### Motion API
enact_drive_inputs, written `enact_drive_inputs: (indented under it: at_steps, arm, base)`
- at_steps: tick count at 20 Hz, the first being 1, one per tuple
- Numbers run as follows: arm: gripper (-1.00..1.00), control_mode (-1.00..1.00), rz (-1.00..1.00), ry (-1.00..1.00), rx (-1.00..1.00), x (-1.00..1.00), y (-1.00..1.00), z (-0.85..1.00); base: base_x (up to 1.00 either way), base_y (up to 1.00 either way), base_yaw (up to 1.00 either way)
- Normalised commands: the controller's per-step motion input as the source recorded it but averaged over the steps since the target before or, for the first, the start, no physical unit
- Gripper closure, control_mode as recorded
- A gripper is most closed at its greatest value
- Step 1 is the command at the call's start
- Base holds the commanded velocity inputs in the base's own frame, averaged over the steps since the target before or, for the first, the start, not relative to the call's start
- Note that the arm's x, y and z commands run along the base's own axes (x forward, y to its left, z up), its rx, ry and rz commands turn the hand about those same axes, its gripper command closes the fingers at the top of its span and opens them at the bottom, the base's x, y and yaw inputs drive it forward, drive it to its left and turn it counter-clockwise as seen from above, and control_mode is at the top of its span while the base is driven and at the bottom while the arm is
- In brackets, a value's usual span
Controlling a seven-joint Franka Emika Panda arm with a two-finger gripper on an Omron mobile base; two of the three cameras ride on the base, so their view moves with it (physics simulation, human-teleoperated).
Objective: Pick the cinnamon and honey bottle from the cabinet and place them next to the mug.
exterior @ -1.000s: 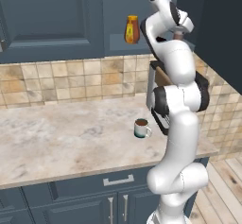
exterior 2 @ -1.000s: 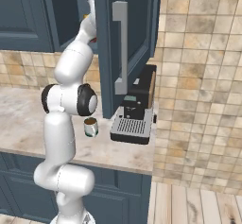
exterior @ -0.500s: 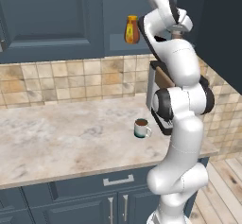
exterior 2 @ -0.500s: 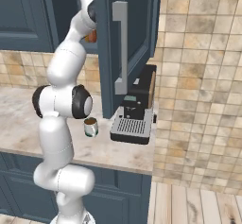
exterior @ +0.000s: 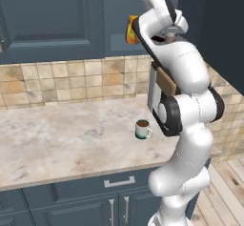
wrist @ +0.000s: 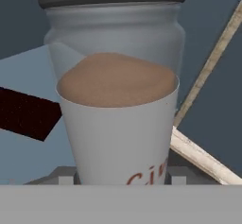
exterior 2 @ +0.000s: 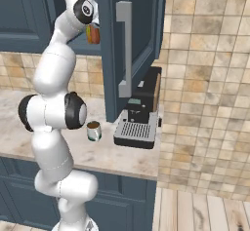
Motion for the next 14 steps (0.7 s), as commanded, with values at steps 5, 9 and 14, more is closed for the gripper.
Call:
enact_drive_inputs:
  at_steps: [5,9,14]
  arm:
    - [1.0,-1.0,0.05,0.0,0.0,-0.61,0.51,0.0]
    - [1.0,-1.0,0.03,0.0,0.0,-0.71,0.47,0.0]
    - [1.0,-1.0,0.0,0.0,0.0,-0.81,0.39,0.0]
  base:
    - [0.0,0.0,0.0]
    - [0.0,0.0,0.0]
    - [0.0,0.0,0.0]
